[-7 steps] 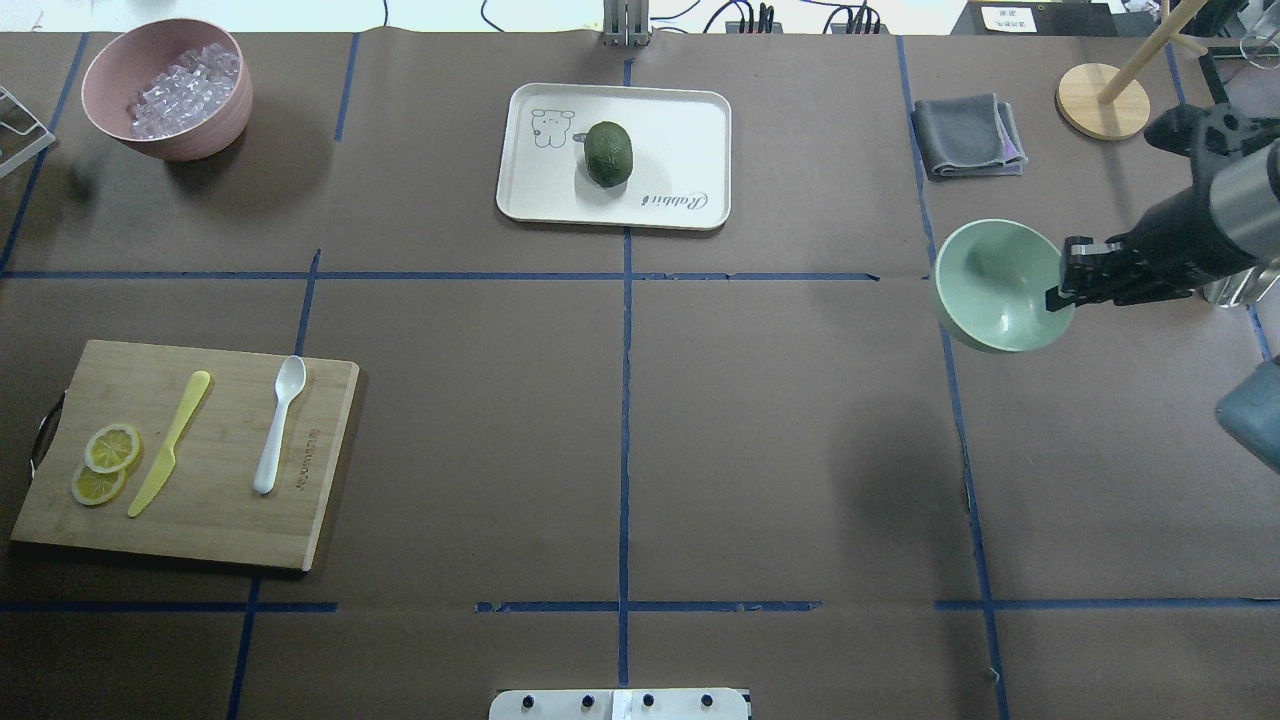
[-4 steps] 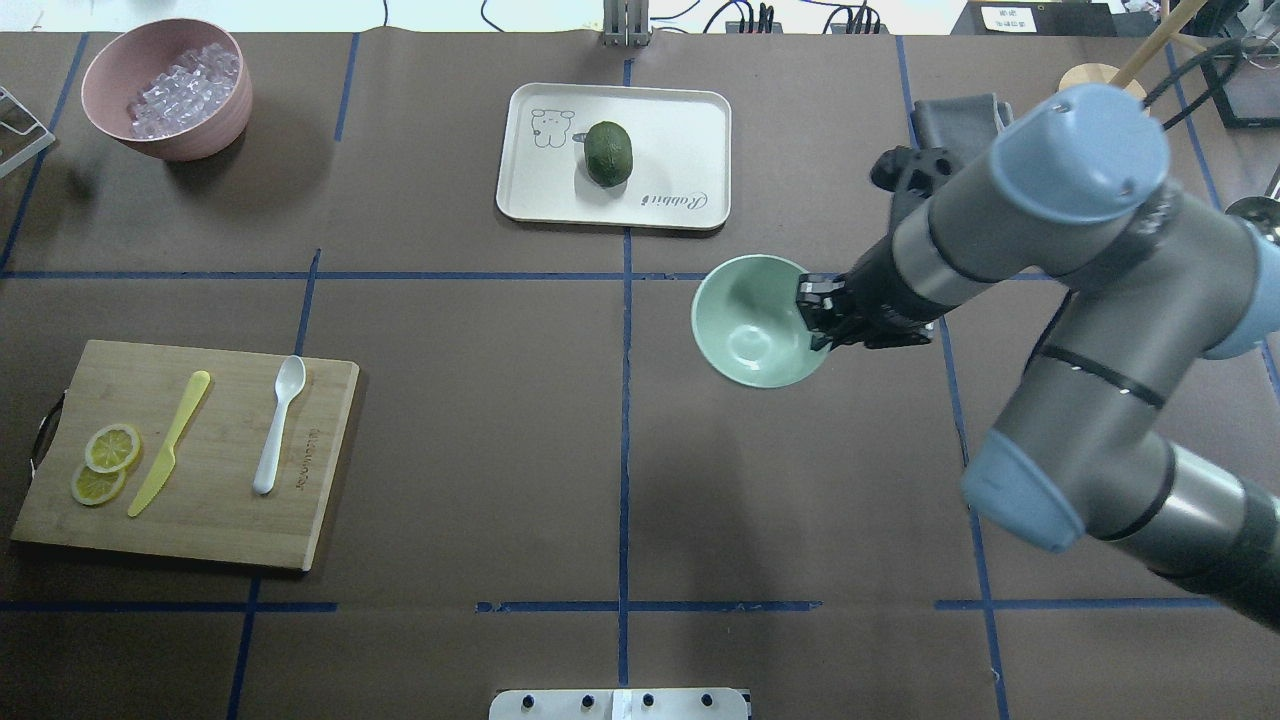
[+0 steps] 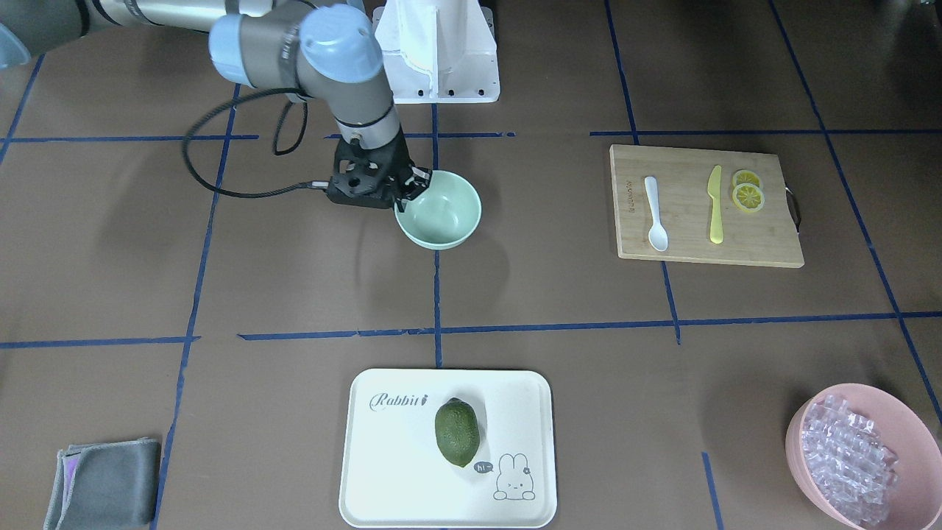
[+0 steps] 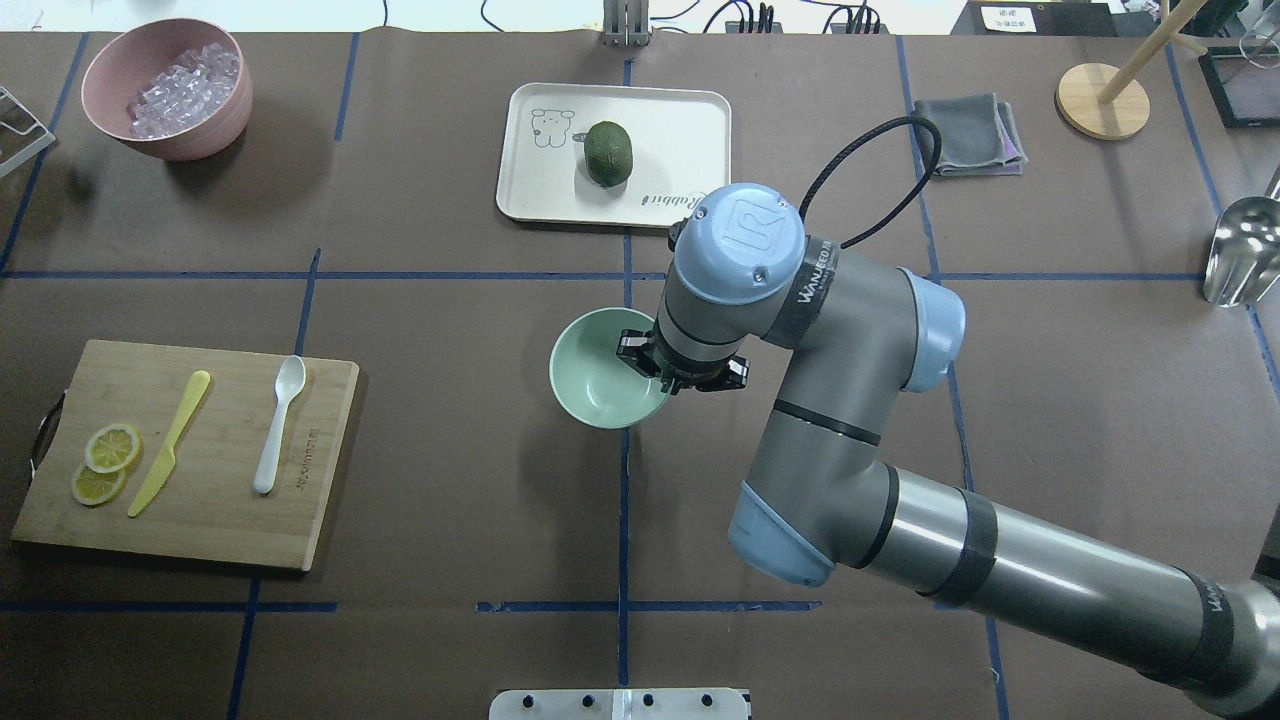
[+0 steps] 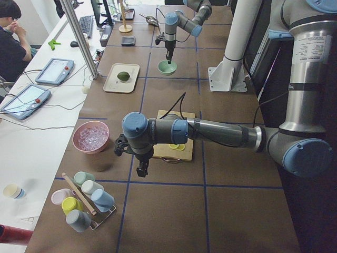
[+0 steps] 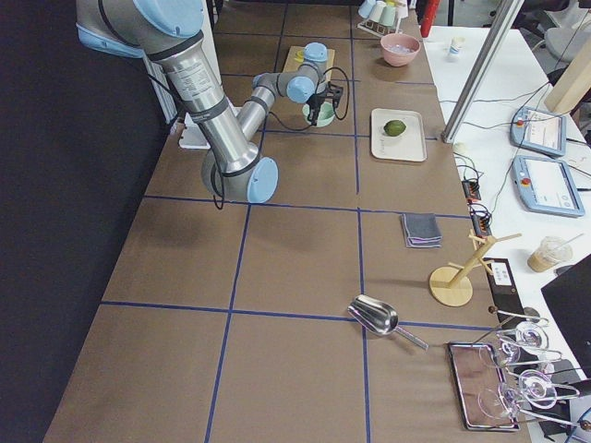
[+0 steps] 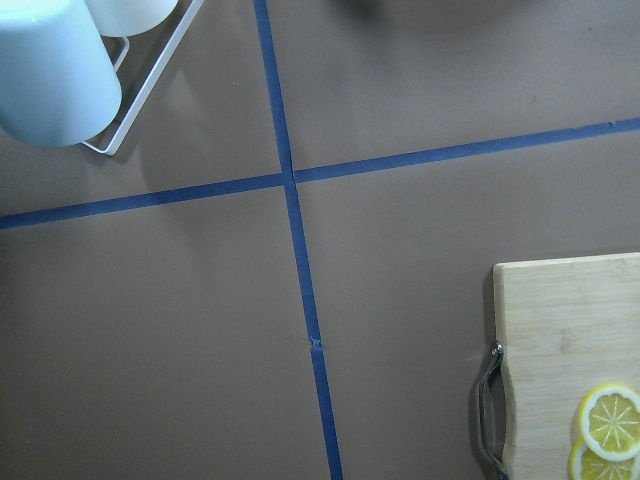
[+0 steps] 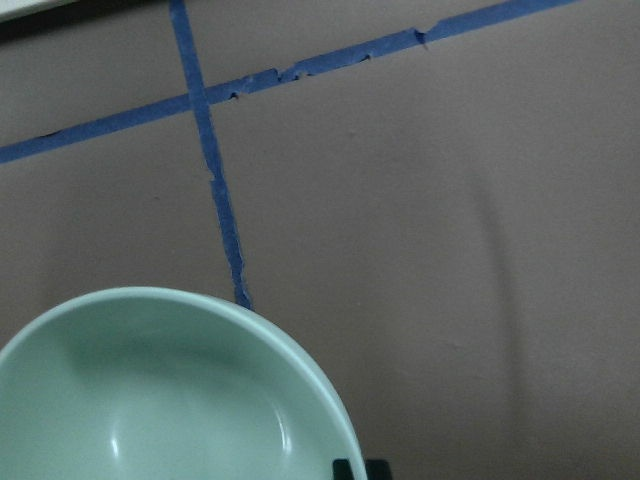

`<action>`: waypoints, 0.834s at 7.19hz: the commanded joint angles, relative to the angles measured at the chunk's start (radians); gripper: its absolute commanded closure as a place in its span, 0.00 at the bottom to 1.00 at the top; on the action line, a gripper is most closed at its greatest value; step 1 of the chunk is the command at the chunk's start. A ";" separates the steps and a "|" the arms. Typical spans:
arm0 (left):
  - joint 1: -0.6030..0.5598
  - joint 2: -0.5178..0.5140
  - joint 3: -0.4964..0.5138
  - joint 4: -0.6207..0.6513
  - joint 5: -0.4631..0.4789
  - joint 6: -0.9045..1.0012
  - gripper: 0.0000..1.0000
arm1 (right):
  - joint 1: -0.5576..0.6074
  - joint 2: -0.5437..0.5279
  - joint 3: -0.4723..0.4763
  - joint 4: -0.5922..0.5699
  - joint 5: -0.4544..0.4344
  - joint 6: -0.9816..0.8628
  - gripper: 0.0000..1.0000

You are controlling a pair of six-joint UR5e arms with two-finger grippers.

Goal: Place spoon in bowl
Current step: 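Carry the green bowl with the right gripper toward the table center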

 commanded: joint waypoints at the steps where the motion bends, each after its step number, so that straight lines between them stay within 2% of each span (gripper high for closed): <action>1: 0.000 0.000 -0.003 -0.010 0.001 -0.016 0.00 | -0.019 0.009 -0.056 0.037 -0.009 0.003 0.99; 5: 0.000 0.000 -0.004 -0.010 0.001 -0.016 0.00 | -0.011 0.003 -0.053 0.039 -0.003 0.002 0.98; 6: 0.000 0.000 -0.003 -0.010 0.001 -0.016 0.00 | -0.010 -0.006 -0.055 0.039 -0.004 0.002 0.86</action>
